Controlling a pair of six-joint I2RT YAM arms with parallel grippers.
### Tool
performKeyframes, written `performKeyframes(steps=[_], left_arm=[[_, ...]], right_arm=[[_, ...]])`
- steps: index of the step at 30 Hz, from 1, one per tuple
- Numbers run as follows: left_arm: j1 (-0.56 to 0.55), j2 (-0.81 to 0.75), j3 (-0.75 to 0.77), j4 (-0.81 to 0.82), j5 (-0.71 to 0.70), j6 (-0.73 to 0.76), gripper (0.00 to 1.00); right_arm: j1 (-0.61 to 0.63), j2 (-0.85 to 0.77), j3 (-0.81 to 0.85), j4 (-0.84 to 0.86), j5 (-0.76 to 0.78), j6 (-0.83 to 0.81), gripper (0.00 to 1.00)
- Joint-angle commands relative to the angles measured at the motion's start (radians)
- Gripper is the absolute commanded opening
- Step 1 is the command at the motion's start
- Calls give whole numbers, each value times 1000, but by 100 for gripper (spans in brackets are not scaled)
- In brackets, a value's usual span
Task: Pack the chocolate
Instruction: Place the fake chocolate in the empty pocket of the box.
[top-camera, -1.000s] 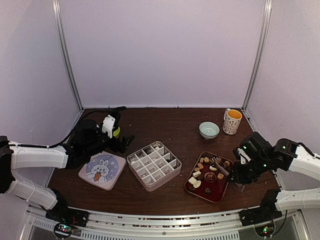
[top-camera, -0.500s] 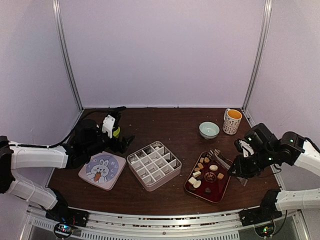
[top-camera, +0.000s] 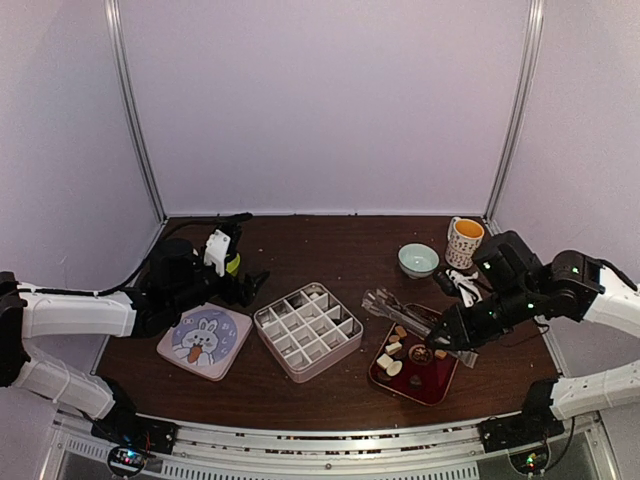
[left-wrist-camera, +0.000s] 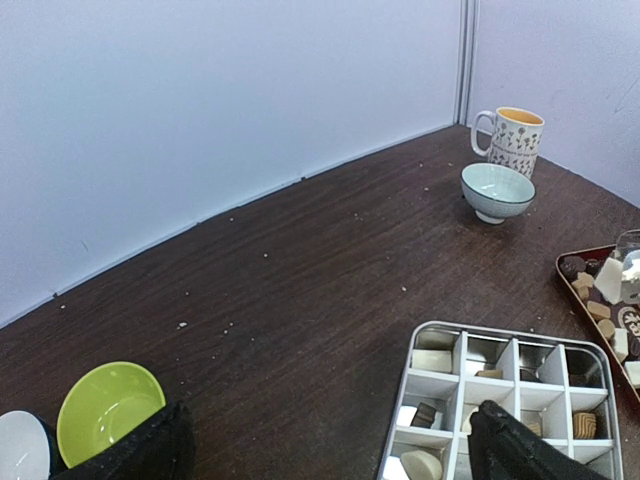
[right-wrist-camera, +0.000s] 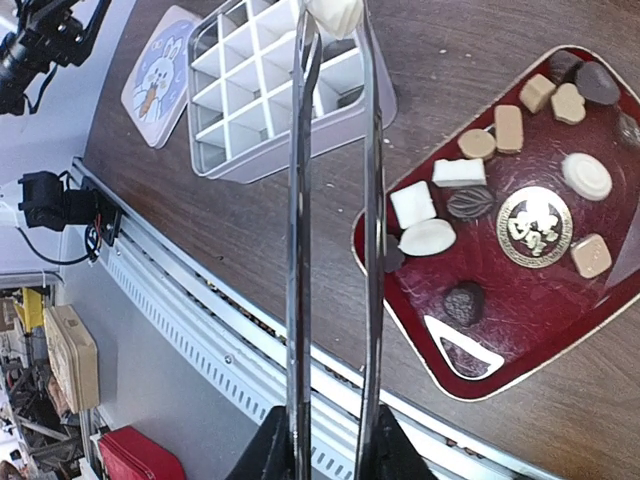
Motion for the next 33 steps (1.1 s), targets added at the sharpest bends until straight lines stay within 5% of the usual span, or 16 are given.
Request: performKeyframes(steps=[1, 18, 33], left_arm=[[-4, 5, 23, 26, 8, 9, 98], [-4, 4, 21, 29, 6, 7, 98], [-4, 3, 20, 31, 11, 3, 98]], right_arm=[[46, 70, 68, 109, -23, -40, 22], [159, 477, 299, 300, -23, -90, 21], [191, 664, 380, 356, -46, -107, 21]])
